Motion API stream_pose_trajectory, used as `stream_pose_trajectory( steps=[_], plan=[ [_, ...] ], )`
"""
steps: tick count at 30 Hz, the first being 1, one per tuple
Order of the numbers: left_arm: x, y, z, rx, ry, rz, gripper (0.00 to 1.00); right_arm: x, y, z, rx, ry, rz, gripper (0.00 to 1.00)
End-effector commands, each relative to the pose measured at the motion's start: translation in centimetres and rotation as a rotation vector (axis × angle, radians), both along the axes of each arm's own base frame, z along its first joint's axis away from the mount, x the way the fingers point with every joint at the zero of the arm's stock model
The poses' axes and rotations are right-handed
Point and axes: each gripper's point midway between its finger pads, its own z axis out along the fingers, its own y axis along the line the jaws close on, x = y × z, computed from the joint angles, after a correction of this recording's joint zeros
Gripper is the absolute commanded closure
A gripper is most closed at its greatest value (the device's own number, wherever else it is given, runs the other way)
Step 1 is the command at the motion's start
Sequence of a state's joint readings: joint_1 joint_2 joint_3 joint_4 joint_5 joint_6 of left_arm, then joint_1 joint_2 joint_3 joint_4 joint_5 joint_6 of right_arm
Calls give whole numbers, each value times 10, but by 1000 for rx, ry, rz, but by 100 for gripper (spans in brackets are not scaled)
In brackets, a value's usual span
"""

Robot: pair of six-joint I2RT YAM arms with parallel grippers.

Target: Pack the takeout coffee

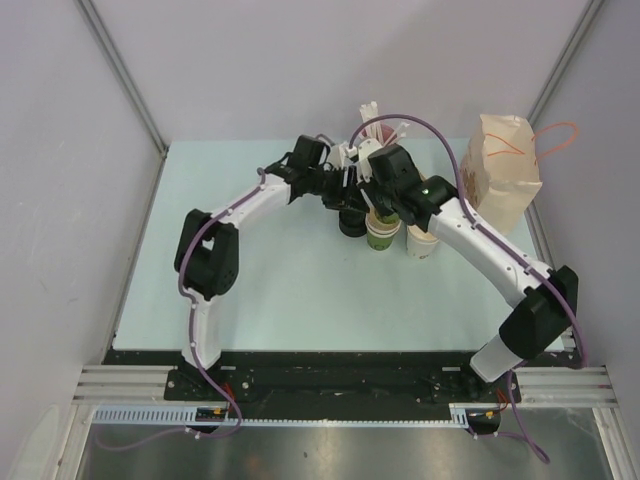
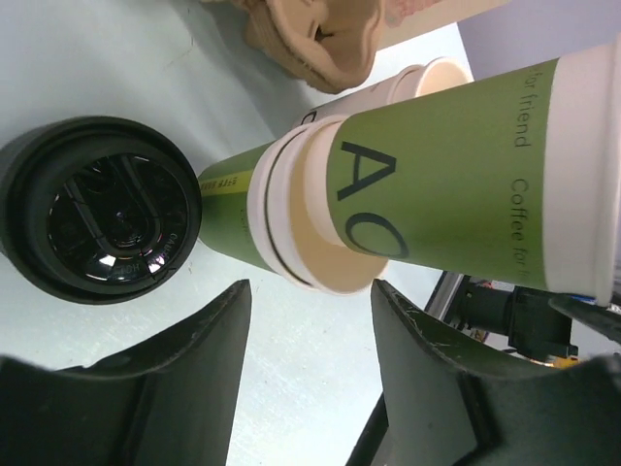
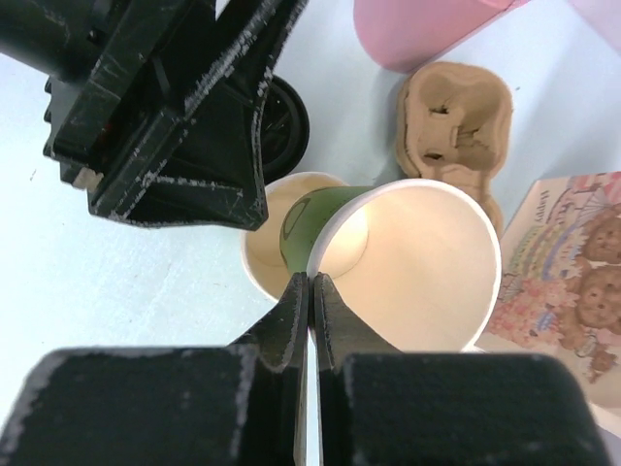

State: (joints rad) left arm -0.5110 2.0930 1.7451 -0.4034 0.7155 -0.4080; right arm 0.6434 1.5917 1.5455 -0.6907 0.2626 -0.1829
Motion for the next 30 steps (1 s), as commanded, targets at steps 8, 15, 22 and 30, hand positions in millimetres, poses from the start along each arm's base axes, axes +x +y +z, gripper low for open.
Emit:
stream_pose_trajectory(
  steps=[8, 15, 22, 30],
  plan=[
    [25, 66, 91, -4, -331, 97, 39, -40, 28, 103, 80, -212, 157, 100],
    [62, 201, 110, 313, -554, 445, 33, -76, 102, 81, 85, -146, 439, 100],
    [48, 297, 88, 494, -563, 571, 25, -83, 177, 35, 73, -108, 648, 100],
    [22, 327, 61, 551, -526, 574, 22, -75, 232, -32, -10, -14, 723, 100]
  ],
)
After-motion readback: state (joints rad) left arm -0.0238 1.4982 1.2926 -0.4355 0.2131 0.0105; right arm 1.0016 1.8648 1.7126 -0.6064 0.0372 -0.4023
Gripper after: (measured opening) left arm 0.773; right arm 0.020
